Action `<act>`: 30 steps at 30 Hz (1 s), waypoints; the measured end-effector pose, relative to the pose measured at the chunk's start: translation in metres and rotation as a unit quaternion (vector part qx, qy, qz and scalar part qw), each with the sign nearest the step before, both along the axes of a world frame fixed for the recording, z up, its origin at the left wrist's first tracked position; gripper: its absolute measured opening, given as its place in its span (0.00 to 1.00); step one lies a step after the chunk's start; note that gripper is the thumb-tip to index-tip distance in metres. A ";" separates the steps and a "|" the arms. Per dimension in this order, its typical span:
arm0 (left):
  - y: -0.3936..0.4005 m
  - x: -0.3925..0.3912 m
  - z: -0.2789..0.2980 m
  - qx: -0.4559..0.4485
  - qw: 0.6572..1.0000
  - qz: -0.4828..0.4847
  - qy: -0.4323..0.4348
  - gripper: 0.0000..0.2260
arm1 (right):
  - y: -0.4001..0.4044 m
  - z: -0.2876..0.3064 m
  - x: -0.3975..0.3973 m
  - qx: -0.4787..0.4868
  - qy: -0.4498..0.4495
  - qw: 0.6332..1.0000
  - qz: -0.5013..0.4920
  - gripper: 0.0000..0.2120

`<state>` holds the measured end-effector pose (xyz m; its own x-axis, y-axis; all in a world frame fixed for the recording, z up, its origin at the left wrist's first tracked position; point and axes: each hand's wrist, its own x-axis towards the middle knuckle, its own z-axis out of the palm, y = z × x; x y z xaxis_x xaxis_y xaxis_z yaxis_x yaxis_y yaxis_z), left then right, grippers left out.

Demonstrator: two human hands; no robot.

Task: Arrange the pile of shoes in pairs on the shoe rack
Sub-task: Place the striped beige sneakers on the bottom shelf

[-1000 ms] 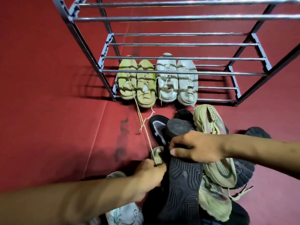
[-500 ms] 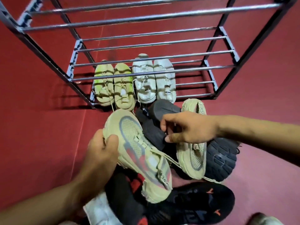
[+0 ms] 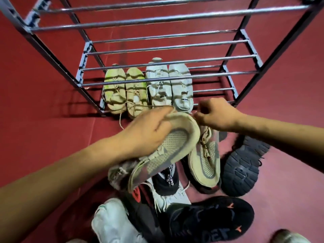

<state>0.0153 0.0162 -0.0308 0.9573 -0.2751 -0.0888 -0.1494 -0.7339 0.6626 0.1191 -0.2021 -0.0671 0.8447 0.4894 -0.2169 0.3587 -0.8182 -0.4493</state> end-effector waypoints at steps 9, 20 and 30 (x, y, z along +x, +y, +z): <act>-0.023 0.018 -0.090 0.016 0.987 0.079 0.136 0.28 | -0.049 -0.044 -0.016 -0.144 0.437 0.881 -0.108 0.27; 0.024 -0.034 -0.084 0.117 0.943 0.229 0.212 0.26 | -0.049 -0.039 -0.057 0.014 0.242 0.949 -0.203 0.17; 0.013 -0.076 -0.033 -0.312 0.882 0.320 0.150 0.07 | -0.043 0.012 -0.109 0.287 0.290 0.884 -0.227 0.09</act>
